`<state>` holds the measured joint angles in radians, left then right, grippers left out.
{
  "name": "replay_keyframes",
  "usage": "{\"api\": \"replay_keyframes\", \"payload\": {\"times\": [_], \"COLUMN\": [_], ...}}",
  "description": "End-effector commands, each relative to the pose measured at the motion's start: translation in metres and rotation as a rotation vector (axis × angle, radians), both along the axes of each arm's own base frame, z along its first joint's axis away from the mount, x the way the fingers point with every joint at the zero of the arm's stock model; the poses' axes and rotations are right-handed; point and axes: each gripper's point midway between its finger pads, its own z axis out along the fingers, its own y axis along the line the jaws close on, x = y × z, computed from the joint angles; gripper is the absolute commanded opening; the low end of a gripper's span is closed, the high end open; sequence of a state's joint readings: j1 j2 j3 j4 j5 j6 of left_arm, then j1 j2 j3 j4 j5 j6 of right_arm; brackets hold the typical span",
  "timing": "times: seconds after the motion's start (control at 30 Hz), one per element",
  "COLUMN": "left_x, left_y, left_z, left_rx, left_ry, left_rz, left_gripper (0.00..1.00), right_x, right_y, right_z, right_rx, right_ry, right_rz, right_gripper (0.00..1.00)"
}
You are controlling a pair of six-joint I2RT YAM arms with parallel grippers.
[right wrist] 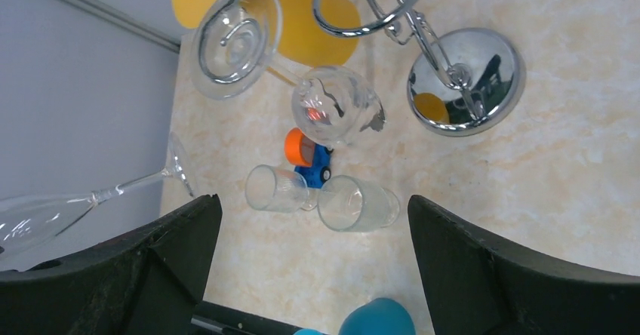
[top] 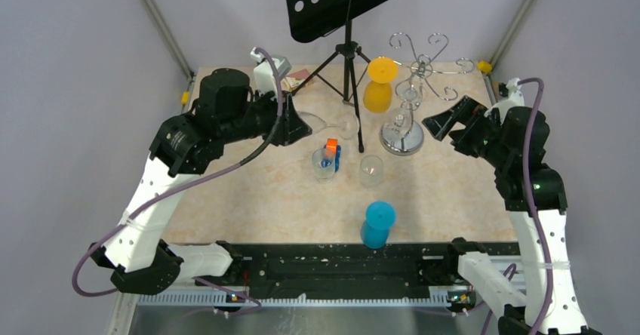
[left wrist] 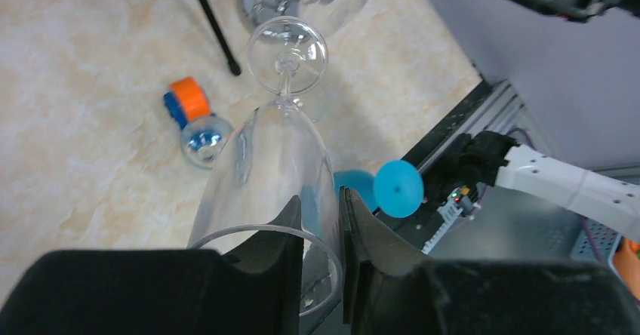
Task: Place the wine glass upside down on the wine glass rack
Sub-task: Pick up the wine glass at the center of the board, then turn the wine glass upside down at the wine rack.
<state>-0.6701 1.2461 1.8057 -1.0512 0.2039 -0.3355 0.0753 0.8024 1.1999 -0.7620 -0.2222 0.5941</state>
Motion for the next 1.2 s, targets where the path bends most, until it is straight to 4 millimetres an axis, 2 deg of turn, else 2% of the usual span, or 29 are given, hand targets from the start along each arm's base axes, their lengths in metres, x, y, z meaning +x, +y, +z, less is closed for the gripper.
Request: {"api": "replay_keyframes", "payload": {"times": [0.0, 0.2, 0.43, 0.7, 0.83, 0.93, 0.97, 1.0, 1.17], "left_x": [-0.003, 0.000, 0.007, 0.007, 0.007, 0.007, 0.003, 0.007, 0.008], "left_y": [-0.026, -0.037, -0.048, -0.062, -0.066, -0.070, -0.067, -0.071, -0.077], "left_z": [0.057, 0.077, 0.090, 0.096, 0.100, 0.102, 0.120, 0.107, 0.106], "left_rx": [-0.228, -0.326, -0.388, -0.437, -0.462, -0.489, -0.521, -0.509, -0.523], "left_ry": [-0.133, -0.170, -0.193, -0.182, -0.178, -0.172, -0.207, -0.177, -0.163], "left_rz": [-0.090, -0.108, -0.128, -0.190, -0.200, -0.209, -0.218, -0.214, -0.230], "left_gripper": [0.00, 0.00, 0.00, 0.00, 0.00, 0.00, 0.00, 0.00, 0.00], "right_x": [0.002, 0.000, -0.007, 0.000, 0.004, 0.010, 0.011, 0.013, 0.023], "right_y": [0.017, 0.037, 0.061, 0.076, 0.080, 0.081, 0.081, 0.081, 0.083], "right_z": [0.046, 0.071, 0.089, 0.109, 0.112, 0.107, 0.105, 0.104, 0.103], "right_rx": [0.034, 0.082, 0.156, 0.237, 0.261, 0.270, 0.268, 0.268, 0.271], "right_ry": [-0.144, -0.210, -0.242, -0.290, -0.294, -0.279, -0.275, -0.273, -0.277], "right_rz": [0.107, 0.228, 0.386, 0.482, 0.500, 0.505, 0.507, 0.507, 0.516], "right_gripper": [0.95, 0.93, 0.88, 0.74, 0.69, 0.65, 0.64, 0.64, 0.51]}}
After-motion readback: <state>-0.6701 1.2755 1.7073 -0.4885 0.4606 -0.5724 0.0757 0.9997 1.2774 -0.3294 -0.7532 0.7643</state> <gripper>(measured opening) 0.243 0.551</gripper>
